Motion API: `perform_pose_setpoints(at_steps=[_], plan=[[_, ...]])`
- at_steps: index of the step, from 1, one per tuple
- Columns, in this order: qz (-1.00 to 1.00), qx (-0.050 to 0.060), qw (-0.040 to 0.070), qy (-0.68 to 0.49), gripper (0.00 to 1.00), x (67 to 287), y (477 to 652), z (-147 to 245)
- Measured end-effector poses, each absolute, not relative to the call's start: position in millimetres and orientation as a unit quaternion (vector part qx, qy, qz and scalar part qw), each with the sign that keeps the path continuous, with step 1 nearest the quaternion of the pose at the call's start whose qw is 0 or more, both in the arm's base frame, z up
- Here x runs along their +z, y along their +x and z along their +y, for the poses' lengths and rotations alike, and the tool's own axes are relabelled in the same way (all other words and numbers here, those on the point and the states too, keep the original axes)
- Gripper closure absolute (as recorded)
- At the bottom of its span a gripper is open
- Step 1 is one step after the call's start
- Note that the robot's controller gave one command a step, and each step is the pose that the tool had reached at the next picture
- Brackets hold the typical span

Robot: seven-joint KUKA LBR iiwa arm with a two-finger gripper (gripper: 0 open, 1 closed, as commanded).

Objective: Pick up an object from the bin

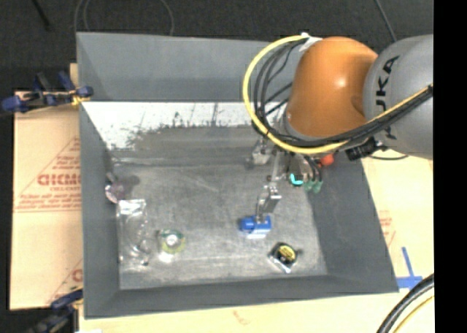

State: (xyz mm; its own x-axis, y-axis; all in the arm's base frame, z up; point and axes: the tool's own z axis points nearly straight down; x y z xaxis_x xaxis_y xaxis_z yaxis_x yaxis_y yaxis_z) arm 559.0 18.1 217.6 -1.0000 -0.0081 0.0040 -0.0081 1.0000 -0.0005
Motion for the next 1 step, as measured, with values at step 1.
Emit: perform_pose_setpoints(at_steps=[1], plan=[[-0.999,0.0,-0.006,0.042,0.0,71.6,554.2,-28.3]])
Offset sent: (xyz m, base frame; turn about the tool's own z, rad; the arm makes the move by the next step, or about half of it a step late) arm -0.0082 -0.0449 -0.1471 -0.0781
